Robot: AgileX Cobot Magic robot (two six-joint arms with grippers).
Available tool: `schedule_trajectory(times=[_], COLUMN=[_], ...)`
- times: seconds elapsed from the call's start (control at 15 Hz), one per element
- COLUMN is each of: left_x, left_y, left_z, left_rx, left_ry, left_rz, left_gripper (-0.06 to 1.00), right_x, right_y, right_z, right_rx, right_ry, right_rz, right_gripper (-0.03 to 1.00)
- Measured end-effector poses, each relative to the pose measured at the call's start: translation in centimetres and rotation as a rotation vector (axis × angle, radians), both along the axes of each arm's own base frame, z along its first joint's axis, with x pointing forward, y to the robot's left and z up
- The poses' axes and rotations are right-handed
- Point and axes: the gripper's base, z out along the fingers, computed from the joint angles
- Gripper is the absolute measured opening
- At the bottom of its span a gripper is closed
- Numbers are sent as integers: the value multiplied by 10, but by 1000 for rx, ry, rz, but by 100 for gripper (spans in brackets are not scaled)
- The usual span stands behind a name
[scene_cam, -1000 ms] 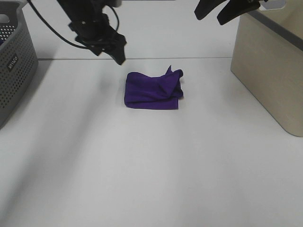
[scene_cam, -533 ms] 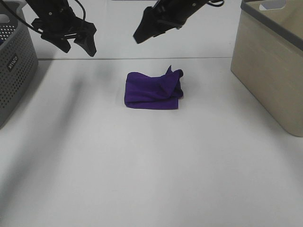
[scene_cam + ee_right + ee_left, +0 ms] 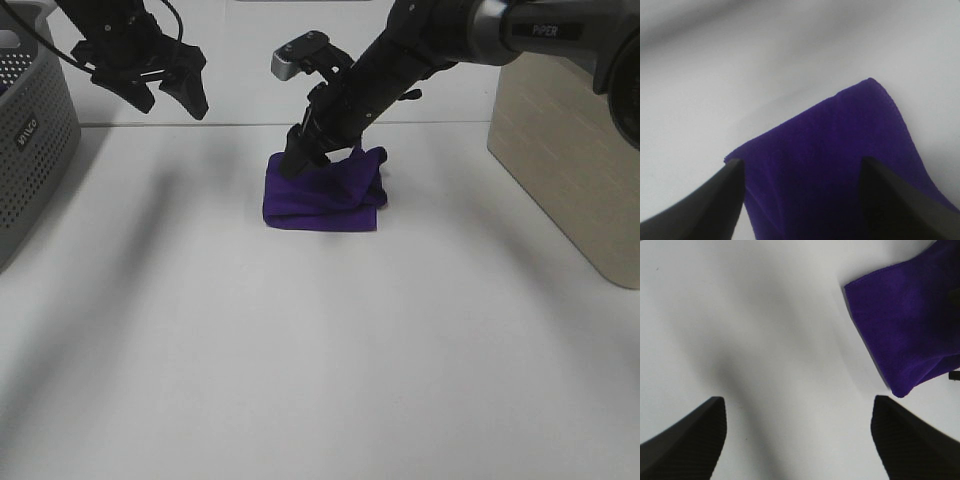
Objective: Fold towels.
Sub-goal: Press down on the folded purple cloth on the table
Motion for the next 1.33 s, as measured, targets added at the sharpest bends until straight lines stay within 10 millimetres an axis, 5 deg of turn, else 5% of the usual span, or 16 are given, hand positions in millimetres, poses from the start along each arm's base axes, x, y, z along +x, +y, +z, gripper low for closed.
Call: schedule_trajectory(times=[0.27, 0.8, 1.2, 1.33], left_x=[-1, -1, 0, 0], left_y=[0, 0, 0, -1], left_z=[0, 0, -8, -9], left_rx=[1, 0, 2, -4], left_ry=[12, 15, 29, 32], left_rz=[-3, -4, -3, -3], left_gripper=[73, 73, 73, 73], right_x=[10, 34, 25, 22], right_y=[-22, -124, -104, -90], right_z=[-19, -23, 24, 25], right_rx=[-35, -39, 118, 154], right_ry=[32, 207, 181, 162], right_rz=[-37, -231, -169, -111], right_gripper=[65, 60, 60, 60])
